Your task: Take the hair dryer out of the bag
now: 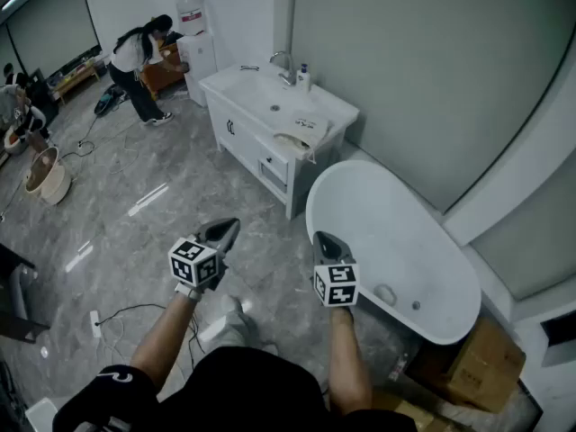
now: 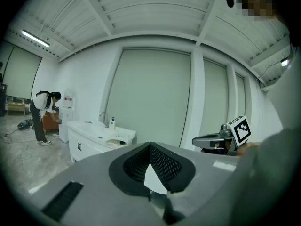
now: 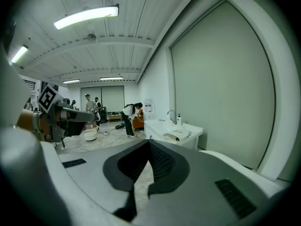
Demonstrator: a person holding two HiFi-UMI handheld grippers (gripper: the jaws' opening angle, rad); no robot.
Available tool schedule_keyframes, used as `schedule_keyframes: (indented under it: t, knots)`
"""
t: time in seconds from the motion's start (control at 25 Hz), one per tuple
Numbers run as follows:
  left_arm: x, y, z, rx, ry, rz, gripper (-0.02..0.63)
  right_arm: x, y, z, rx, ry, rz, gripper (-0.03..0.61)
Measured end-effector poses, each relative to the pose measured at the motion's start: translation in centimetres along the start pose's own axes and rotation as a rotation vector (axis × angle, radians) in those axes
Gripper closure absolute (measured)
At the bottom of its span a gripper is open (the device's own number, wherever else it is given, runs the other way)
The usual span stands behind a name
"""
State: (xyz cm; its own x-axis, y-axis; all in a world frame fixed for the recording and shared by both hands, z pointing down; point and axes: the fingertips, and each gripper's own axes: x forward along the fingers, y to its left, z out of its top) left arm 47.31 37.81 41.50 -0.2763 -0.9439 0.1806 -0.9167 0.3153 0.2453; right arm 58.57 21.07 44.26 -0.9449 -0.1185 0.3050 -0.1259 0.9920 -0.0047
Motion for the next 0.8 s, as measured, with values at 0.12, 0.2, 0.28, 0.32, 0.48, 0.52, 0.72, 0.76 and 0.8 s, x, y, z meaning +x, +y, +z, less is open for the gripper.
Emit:
schedule_keyframes:
  t: [0.12, 0.2, 0.28, 0.32, 0.48, 0.52, 0.72, 0.76, 0.8]
  knots:
    - [0.6, 0.8, 0.3, 0.028, 0.012, 0.001, 0.615, 0.8, -0.1, 0.1, 0.005, -0.008, -0.008, 0.583]
    - [0.9, 1.2, 0.4, 0.034, 0.015, -0.002, 0.615, 1.3, 0.0, 0.2, 0.007, -0.010, -0.010, 0.583]
    - [0.8, 1.5, 0.3, 0.046, 0.023, 0.000, 0.615, 1.6, 0.2, 0.2, 0.010, -0.007, -0.011, 0.583]
    - [0.8, 1.7, 0.3, 0.050, 0.025, 0.001, 0.615, 1.7, 0.3, 0.2, 0.012, -0.007, -0.013, 0.583]
    - [1.6, 2.6, 0.6, 0.072, 0.038, 0.007, 0.615, 3.1, 0.0, 0.8, 0.021, -0.014, -0.019, 0.583]
    - [1.9, 2.9, 0.6, 0.078, 0.042, 0.005, 0.615, 3.7, 0.1, 0.9, 0.022, -0.011, -0.018, 0.583]
    - [3.4, 5.6, 0.8, 0.145, 0.071, 0.013, 0.615, 7.2, 0.9, 1.4, 0.009, 0.004, -0.012, 0.583]
    - [3.9, 6.1, 0.9, 0.166, 0.077, 0.012, 0.615, 8.2, 0.9, 1.5, 0.008, 0.009, -0.013, 0.583]
    - [4.5, 6.8, 1.0, 0.187, 0.084, 0.009, 0.615, 9.2, 0.9, 1.6, 0.009, 0.013, -0.015, 0.583]
